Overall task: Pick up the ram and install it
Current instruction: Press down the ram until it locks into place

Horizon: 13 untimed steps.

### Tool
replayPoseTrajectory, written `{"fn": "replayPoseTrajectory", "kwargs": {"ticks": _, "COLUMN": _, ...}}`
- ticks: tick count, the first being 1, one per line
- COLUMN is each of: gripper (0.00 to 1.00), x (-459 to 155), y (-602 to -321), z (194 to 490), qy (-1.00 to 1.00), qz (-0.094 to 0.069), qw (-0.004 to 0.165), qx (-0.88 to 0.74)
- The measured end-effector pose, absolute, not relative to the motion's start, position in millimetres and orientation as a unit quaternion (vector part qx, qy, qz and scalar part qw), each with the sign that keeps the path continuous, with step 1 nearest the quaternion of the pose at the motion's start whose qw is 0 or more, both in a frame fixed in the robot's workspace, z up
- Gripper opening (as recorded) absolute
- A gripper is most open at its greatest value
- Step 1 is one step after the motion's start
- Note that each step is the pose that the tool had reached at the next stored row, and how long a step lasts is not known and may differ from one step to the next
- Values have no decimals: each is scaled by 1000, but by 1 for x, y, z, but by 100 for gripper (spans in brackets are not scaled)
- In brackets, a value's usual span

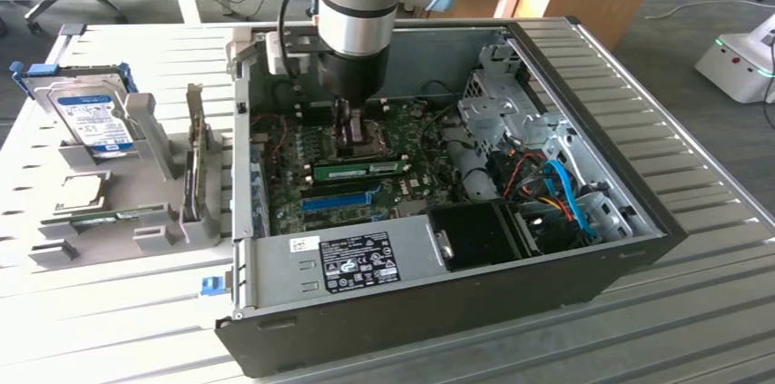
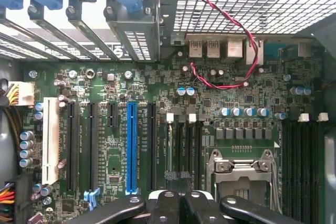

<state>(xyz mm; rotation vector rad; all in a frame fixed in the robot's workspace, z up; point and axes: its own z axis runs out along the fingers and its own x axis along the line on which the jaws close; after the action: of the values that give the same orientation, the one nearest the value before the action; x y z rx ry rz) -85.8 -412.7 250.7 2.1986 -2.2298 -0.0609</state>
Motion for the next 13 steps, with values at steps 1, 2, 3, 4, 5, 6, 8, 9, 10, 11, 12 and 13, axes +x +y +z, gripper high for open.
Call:
{"fn": "replayPoseTrajectory", "kwargs": {"ticks": 1, "gripper": 11, "x": -86, "y": -413, "z": 251, "qy": -712, "qz": -19, "qw": 5, "qx": 702}}
{"fn": "replayPoseTrajectory", "kwargs": {"ticks": 2, "gripper": 11, "x": -86, "y": -414, "z": 251, "qy": -712, "qz": -19, "qw": 5, "qx": 702}}
{"fn": "replayPoseTrajectory", "kwargs": {"ticks": 3, "gripper": 11, "x": -86, "y": -414, "z": 251, "qy": -712, "qz": -19, "qw": 5, "qx": 702}}
{"fn": "replayPoseTrajectory", "kwargs": {"ticks": 4, "gripper": 11, "x": -86, "y": -415, "z": 251, "qy": -712, "qz": -19, "qw": 5, "qx": 702}}
{"fn": "replayPoseTrajectory", "kwargs": {"ticks": 5, "gripper": 11, "x": -86, "y": -415, "z": 251, "qy": -712, "qz": -19, "qw": 5, "qx": 702}}
{"fn": "replayPoseTrajectory", "kwargs": {"ticks": 6, "gripper": 11, "x": -86, "y": -415, "z": 251, "qy": -712, "qz": -19, "qw": 5, "qx": 702}}
{"fn": "replayPoseTrajectory", "kwargs": {"ticks": 8, "gripper": 11, "x": -86, "y": -415, "z": 251, "qy": -712, "qz": -19, "qw": 5, "qx": 702}}
{"fn": "replayPoseTrajectory", "kwargs": {"ticks": 9, "gripper": 11, "x": -86, "y": -415, "z": 251, "qy": -712, "qz": -19, "qw": 5, "qx": 702}}
{"fn": "replayPoseTrajectory", "kwargs": {"ticks": 10, "gripper": 11, "x": -86, "y": -415, "z": 251, "qy": -712, "qz": -19, "qw": 5, "qx": 702}}
{"fn": "replayPoseTrajectory", "kwargs": {"ticks": 11, "gripper": 11, "x": -86, "y": -416, "z": 251, "qy": -712, "qz": -19, "qw": 5, "qx": 702}}
{"fn": "replayPoseTrajectory", "kwargs": {"ticks": 12, "gripper": 11, "x": -86, "y": -416, "z": 250, "qy": -712, "qz": -19, "qw": 5, "qx": 702}}
{"fn": "replayPoseTrajectory", "kwargs": {"ticks": 13, "gripper": 11, "x": -86, "y": -416, "z": 249, "qy": -712, "qz": -19, "qw": 5, "qx": 702}}
